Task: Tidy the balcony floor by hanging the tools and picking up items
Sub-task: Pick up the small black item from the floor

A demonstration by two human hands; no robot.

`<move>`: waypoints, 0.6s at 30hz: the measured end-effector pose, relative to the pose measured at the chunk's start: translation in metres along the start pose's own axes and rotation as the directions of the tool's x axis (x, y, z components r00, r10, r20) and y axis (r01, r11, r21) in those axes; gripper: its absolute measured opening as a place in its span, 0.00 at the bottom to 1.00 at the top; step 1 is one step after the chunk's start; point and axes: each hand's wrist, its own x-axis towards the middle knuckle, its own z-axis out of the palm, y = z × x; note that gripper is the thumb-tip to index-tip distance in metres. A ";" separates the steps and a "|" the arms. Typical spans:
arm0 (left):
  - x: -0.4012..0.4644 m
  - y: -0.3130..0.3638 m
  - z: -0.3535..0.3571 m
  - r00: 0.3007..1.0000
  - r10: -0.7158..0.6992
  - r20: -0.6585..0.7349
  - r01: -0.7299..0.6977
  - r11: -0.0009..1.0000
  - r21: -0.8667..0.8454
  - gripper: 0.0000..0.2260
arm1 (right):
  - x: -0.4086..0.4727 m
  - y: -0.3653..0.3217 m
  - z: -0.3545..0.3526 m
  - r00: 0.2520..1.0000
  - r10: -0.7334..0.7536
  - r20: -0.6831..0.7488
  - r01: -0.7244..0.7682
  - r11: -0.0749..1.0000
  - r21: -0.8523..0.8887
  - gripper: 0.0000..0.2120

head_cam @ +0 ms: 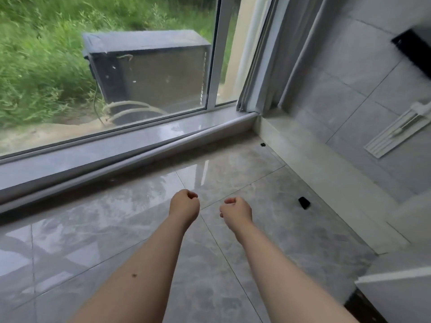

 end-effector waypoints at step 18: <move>0.122 0.148 0.199 0.988 0.061 0.140 -0.071 0.995 0.065 0.14 | 0.201 -0.038 -0.150 0.992 0.045 -0.114 -0.040 0.998 0.045 0.07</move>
